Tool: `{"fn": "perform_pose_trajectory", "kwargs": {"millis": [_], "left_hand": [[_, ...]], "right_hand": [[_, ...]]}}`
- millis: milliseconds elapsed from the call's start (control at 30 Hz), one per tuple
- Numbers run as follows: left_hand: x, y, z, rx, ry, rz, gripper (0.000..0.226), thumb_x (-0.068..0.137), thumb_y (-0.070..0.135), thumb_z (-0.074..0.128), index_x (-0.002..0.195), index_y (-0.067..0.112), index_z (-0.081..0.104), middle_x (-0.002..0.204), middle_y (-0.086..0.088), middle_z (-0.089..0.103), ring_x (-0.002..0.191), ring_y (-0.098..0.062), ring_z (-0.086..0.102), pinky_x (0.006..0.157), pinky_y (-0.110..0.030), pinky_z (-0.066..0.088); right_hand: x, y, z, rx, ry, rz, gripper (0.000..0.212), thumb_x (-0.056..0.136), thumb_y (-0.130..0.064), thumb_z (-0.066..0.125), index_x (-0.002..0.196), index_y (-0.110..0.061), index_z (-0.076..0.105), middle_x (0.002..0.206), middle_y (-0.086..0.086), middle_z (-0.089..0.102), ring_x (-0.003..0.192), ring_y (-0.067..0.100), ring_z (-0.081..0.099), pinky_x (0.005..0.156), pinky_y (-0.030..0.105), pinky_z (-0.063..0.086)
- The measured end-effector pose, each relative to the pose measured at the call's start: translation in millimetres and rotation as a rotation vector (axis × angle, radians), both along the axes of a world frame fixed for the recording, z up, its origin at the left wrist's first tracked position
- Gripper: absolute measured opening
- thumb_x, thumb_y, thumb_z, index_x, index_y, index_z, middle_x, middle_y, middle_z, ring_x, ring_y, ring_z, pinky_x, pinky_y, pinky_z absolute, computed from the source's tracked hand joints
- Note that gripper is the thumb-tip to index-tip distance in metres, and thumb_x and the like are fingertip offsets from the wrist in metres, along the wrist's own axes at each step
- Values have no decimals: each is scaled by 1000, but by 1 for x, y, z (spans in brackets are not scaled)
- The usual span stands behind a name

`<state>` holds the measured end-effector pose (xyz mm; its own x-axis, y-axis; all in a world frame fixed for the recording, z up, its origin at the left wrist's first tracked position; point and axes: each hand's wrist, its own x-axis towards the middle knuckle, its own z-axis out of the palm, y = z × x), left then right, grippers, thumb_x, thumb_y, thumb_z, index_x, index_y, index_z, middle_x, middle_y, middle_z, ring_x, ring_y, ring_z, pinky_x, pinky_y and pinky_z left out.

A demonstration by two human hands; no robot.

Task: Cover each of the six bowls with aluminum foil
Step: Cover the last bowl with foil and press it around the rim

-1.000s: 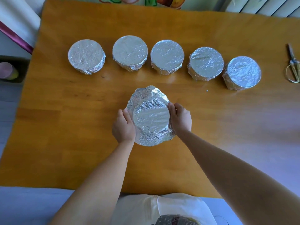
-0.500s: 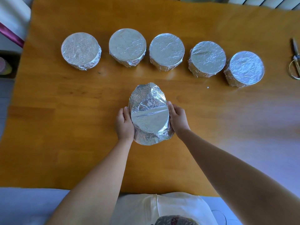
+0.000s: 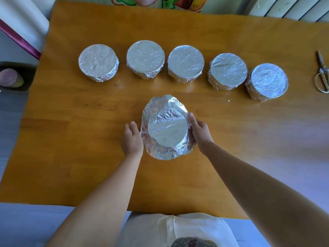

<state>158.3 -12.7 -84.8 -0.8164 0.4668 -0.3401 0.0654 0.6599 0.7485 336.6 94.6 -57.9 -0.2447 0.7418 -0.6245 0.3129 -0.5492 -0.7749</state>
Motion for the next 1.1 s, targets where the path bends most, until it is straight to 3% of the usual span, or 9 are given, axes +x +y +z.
{"fn": "perform_pose_trajectory", "kwargs": {"millis": [133,267,367,433,567,700,800,933,1100], "left_hand": [[-7,-8,12,28,227,-16,34,102,31,41,122,7,54,121,-12,56,102,-30,58,80,-42,49],[-5,-9,30,176,476,-331,53,95,49,36,128,10,54,135,-15,45,122,-31,43,102,-44,35],[-1,-5,41,276,535,-747,68,90,63,36,139,16,44,150,-11,33,135,-29,36,107,-39,27],[3,-2,40,247,562,-965,85,83,74,40,147,18,34,161,-9,19,147,-29,23,114,-41,19],[6,3,33,93,505,-1084,111,67,81,54,153,28,10,167,-3,-1,154,-23,-6,122,-55,6],[2,8,29,-28,467,-1086,126,57,86,53,156,21,8,167,-2,-8,153,-21,-7,123,-50,2],[1,8,29,-88,473,-1127,132,57,89,53,158,19,3,167,-3,-10,154,-23,-4,124,-46,4],[4,8,32,-105,458,-1088,135,59,77,70,159,17,1,167,-6,-2,151,-26,6,121,-39,8],[6,12,32,-121,454,-1078,136,57,67,83,158,15,6,165,-9,7,150,-30,10,121,-40,13]], "right_hand": [[4,1,1,43,-86,-43,40,98,-51,47,100,-14,63,63,-7,55,54,9,49,51,21,39],[7,5,2,466,-223,-52,38,93,-39,59,122,-15,51,105,0,58,92,16,56,78,23,47],[4,15,15,929,-211,291,59,87,-40,58,134,-7,45,129,7,49,113,18,49,97,30,39],[-2,21,29,1083,-171,603,74,80,-36,58,144,-7,36,147,9,38,127,25,43,103,41,37],[-9,20,48,996,-243,1131,107,66,-43,57,156,-23,2,163,-3,6,147,22,15,112,39,23],[-10,22,37,911,-375,1271,126,68,-48,75,154,-24,-13,163,-6,-8,149,12,-11,119,37,3],[-10,23,29,864,-426,1294,133,64,-57,78,153,-26,-16,163,-5,-10,150,15,-11,117,38,-2],[-13,24,22,927,-470,1282,141,58,-58,83,153,-23,-14,163,-2,-4,149,20,0,117,36,13],[-17,25,22,930,-470,1278,143,54,-57,85,154,-23,-12,160,0,3,146,23,8,115,34,15]]}}
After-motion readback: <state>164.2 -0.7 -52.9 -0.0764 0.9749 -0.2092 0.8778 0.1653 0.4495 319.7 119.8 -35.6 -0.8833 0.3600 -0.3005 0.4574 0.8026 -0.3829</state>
